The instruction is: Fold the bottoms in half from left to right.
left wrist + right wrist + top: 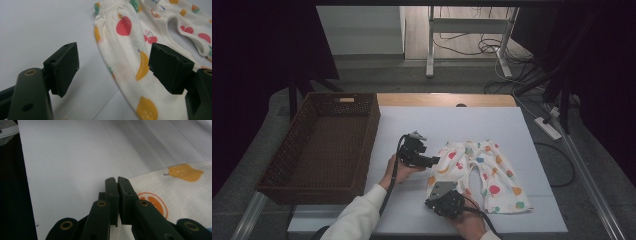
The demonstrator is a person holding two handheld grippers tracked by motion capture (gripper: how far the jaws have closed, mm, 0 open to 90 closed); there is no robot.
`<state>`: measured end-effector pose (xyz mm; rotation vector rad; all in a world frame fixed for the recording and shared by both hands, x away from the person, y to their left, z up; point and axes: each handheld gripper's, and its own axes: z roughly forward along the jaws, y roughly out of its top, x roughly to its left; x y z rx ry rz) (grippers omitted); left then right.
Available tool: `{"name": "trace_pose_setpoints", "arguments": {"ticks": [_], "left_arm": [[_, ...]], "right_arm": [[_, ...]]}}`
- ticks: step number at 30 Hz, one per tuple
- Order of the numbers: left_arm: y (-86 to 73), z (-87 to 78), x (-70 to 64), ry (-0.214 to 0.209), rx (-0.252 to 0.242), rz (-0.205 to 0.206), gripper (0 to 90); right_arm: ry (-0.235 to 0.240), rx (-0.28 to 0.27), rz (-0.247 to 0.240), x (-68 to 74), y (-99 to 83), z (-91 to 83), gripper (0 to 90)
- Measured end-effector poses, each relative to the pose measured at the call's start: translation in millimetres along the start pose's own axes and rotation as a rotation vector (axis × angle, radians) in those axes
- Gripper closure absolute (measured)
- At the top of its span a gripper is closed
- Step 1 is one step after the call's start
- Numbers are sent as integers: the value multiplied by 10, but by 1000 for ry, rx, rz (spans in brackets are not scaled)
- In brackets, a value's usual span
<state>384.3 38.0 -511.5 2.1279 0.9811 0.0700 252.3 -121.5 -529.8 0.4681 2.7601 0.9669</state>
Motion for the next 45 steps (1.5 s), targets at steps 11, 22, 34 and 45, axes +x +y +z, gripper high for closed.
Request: {"name": "trace_pose_setpoints", "arguments": {"ticks": [11, 22, 34, 45], "left_arm": [[262, 246, 18, 38, 52, 19, 263], [376, 533, 96, 43, 99, 22, 281], [443, 644, 99, 58, 114, 44, 290], [440, 640, 42, 97, 123, 68, 495]], "right_arm": [[0, 12, 2, -4, 25, 11, 862], [-12, 4, -6, 11, 7, 4, 861], [-11, -8, -1, 16, -13, -3, 861], [-8, -8, 1, 13, -13, -2, 861]]}}
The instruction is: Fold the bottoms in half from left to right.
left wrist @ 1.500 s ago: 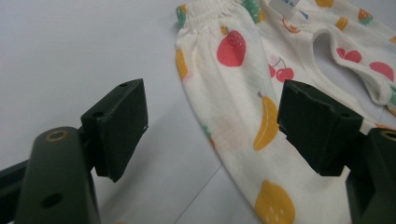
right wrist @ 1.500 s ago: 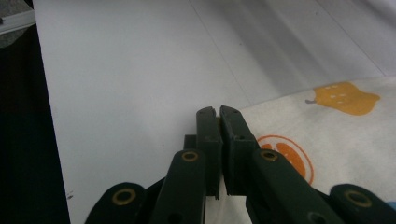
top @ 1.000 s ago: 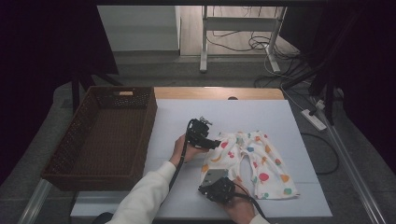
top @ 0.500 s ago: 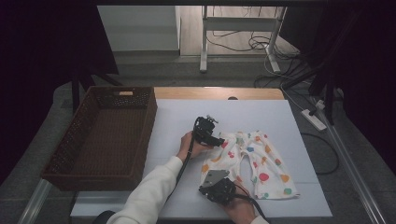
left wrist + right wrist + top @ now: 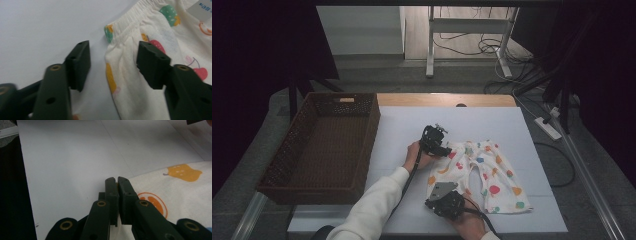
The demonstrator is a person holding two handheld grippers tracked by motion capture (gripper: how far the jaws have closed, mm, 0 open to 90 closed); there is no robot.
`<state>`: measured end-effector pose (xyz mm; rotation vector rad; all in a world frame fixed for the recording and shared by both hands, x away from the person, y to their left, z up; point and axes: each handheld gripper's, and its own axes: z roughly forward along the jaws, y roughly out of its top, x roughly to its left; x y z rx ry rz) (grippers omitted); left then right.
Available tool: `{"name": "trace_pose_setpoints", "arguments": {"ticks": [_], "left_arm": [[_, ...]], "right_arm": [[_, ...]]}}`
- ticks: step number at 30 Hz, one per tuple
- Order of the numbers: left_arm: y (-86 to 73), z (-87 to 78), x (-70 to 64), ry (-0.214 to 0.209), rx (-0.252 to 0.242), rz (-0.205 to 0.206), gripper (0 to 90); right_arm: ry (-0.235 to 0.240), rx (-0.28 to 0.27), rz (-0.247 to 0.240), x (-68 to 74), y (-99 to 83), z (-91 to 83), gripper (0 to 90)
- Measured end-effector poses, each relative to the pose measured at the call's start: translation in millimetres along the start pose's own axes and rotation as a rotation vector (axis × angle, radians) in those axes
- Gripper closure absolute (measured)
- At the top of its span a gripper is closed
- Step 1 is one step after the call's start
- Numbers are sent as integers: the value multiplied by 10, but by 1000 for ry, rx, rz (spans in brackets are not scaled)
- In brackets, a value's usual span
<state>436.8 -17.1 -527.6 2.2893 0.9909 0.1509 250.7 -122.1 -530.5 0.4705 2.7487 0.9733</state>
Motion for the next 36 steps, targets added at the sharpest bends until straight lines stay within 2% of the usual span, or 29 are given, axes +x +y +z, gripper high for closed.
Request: {"name": "trace_pose_setpoints", "arguments": {"ticks": [6, 9, 16, 18, 20, 24, 30, 36], "left_arm": [[-11, -10, -33, -25, 11, 16, 716], [-33, 1, -30, -93, 3, -4, 841], [-58, -25, 34, -136, 1, -15, 863], [-68, -51, 71, -171, -13, -40, 863], [-80, -86, 107, -183, -13, -54, 864], [-103, -177, 152, -190, -20, -73, 865], [-124, -301, 179, -186, -29, -76, 865], [-164, -398, 228, -187, -41, -98, 866]], "right_arm": [[3, 1, 1, -1, 1, -2, 861], [1, 1, 4, -1, 0, 0, 861], [-7, -2, -5, 2, -4, -6, 861], [-15, -1, -14, 7, -4, -13, 861], [-19, -17, -9, 5, -6, -32, 862], [-16, -59, 5, -5, 3, -90, 862], [-19, -94, -9, 27, 40, -155, 862], [-29, -119, -13, 35, 65, -211, 862]]}}
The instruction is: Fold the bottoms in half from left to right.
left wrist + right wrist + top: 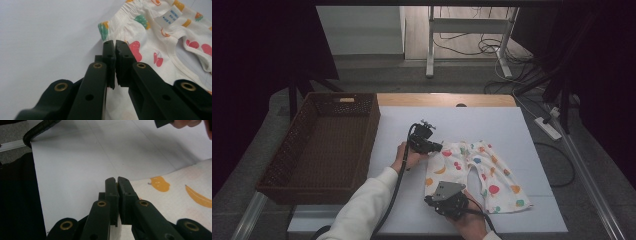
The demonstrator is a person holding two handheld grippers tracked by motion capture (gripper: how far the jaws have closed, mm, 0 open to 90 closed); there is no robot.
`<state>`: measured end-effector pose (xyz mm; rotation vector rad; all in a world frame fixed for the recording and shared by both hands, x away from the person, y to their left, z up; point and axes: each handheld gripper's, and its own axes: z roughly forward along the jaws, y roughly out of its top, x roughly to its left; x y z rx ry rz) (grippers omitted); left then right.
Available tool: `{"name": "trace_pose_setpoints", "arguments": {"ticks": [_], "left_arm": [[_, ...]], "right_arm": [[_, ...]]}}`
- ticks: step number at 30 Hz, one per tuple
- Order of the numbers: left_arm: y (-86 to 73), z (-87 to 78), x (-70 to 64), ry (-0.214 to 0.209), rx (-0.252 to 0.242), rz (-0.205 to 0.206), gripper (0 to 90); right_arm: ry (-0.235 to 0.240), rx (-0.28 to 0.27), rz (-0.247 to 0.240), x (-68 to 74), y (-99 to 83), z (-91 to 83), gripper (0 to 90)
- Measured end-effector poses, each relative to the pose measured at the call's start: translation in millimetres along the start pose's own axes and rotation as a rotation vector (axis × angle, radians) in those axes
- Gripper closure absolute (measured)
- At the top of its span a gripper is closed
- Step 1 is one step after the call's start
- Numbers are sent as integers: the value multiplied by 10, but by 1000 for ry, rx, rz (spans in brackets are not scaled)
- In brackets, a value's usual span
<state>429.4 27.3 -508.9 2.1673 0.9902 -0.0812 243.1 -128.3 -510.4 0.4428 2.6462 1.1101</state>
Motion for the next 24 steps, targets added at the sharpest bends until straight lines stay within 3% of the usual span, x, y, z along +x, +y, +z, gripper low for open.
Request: {"name": "trace_pose_setpoints", "arguments": {"ticks": [9, 24], "left_arm": [[-100, -157, 105, 16, -20, -45, 866], [-129, -308, 100, 13, -26, -51, 866]], "right_arm": [[-12, -27, -9, 4, 36, -59, 862], [-8, -35, -9, -12, 50, -24, 862]]}}
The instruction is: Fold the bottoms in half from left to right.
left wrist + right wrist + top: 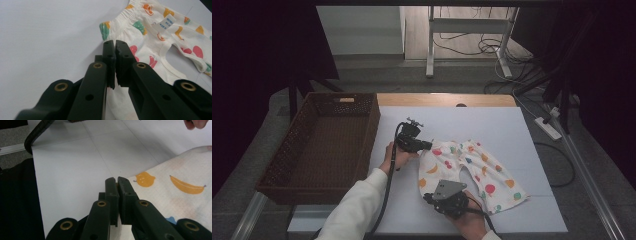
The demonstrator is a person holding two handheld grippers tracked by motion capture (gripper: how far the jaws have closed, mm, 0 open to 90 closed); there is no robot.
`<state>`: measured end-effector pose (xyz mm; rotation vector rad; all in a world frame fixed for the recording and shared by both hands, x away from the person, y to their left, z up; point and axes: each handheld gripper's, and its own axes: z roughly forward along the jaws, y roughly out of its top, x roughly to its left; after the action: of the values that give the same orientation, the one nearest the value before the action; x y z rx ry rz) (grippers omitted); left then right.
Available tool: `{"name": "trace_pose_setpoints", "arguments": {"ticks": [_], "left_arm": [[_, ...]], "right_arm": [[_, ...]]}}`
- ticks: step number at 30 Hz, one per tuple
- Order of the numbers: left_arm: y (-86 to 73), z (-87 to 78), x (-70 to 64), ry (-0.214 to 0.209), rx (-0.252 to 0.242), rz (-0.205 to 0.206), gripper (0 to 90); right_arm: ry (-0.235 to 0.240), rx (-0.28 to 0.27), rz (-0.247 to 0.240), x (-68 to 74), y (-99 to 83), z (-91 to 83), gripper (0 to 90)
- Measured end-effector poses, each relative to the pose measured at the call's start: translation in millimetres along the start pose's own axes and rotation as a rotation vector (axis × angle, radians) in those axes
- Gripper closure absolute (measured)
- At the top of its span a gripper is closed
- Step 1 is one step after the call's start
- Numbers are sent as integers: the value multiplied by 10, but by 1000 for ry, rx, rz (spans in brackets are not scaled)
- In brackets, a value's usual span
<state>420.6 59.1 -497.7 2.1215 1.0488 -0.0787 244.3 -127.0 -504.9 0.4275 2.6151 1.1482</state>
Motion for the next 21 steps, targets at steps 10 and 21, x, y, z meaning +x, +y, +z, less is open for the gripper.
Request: {"name": "trace_pose_setpoints", "arguments": {"ticks": [10, 21], "left_arm": [[11, -90, -55, 24, -10, 18, 865], [-10, -373, -33, 42, -29, -23, 866]], "right_arm": [[0, 6, 25, -57, 10, 45, 862], [2, -40, -4, -9, 211, 12, 862]]}}
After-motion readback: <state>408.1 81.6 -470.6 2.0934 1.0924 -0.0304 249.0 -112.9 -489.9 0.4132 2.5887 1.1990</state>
